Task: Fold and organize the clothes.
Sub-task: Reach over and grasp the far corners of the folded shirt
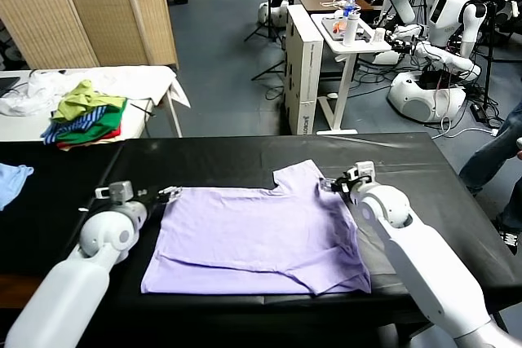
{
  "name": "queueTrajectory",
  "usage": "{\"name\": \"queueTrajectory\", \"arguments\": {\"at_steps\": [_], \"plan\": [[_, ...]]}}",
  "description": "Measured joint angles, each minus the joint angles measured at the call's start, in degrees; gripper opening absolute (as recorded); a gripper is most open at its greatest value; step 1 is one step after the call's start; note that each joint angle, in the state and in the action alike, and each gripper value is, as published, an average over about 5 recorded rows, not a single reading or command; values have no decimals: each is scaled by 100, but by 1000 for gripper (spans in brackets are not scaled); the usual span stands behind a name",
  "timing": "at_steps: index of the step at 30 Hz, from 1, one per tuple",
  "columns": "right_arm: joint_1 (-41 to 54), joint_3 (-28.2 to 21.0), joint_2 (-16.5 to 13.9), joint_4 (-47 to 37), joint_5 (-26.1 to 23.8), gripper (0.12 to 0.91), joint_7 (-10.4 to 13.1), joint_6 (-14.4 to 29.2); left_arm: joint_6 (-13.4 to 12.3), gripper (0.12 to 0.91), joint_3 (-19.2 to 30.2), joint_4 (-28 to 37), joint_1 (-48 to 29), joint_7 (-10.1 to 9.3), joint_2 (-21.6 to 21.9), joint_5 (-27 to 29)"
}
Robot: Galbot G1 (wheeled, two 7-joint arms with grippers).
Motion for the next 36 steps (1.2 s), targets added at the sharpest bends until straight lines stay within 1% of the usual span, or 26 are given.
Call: {"name": "queueTrajectory", "arguments": {"at_steps": [3,5,10,15,18,21,24,26,27,30,31,32,34,36], "plan": [[56,-42,53,-79,-5,906,-5,1,0,907,5,38,3,18,-15,38],[74,-59,69,-114,-5,889,-11,1,-2,907,8,47,2,27,-20,50],[77,-80,83,-157,-4,805,-29,-7,-30,907,31,102,-42,80,-32,93],[52,-77,99,-164,-10,785,-39,-9,-65,905,79,199,-127,116,-62,150],[28,-66,117,-170,-18,765,-45,-10,-75,884,123,247,-173,138,-83,189],[1,-60,125,-165,-19,720,-53,-12,-77,860,154,282,-197,156,-117,214],[-13,-59,123,-155,-18,631,-68,-17,-81,830,178,290,-198,217,-141,256],[-15,-60,119,-151,-17,563,-79,-19,-84,779,190,291,-192,260,-145,284],[-15,-61,117,-151,-17,530,-84,-19,-86,740,194,291,-187,272,-145,294],[-14,-61,112,-151,-17,387,-91,-16,-98,572,196,288,-169,295,-143,309],[-14,-59,111,-151,-18,329,-92,-12,-104,496,195,285,-161,304,-141,313],[-16,-57,111,-152,-20,287,-93,-6,-110,439,195,281,-151,316,-139,317],[-26,-48,111,-151,-30,224,-95,14,-120,327,193,270,-132,345,-131,329],[-45,-32,110,-143,-43,191,-96,45,-129,262,193,261,-118,371,-125,340]]}}
